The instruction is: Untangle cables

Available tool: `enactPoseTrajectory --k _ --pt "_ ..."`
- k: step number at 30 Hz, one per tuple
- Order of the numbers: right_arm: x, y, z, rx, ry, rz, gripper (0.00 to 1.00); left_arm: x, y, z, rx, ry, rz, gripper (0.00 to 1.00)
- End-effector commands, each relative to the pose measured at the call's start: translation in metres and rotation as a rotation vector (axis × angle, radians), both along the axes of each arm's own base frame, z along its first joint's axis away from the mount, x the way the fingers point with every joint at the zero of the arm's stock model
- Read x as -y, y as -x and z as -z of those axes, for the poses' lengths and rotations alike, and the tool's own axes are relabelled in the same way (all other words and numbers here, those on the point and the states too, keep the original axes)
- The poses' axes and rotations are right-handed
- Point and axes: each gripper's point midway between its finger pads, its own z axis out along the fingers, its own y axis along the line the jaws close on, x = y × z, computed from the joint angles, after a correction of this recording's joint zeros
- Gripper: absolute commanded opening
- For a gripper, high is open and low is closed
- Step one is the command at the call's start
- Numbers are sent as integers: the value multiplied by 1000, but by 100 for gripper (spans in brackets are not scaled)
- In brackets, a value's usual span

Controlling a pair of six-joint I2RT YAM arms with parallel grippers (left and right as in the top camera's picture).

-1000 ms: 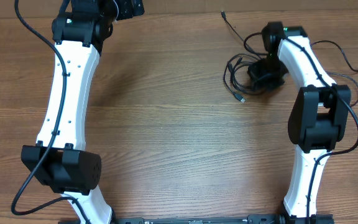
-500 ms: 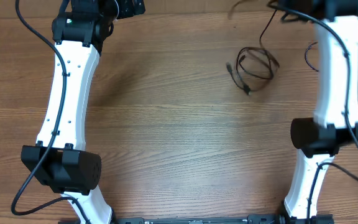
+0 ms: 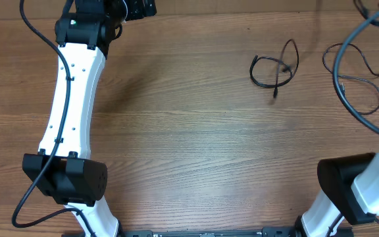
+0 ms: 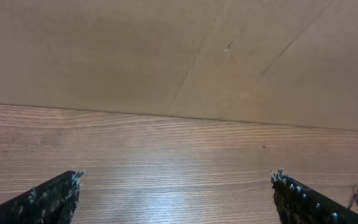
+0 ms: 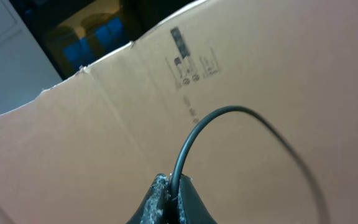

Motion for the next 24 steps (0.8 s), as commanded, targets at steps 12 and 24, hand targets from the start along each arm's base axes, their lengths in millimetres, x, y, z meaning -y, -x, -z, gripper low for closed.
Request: enactPoseTrajectory --k 12,24 --pt "12 7 18 -78 68 66 4 15 0 -8 13 55 67 100" --pt "12 8 33 -139 82 63 4 15 5 -18 31 58 77 100"
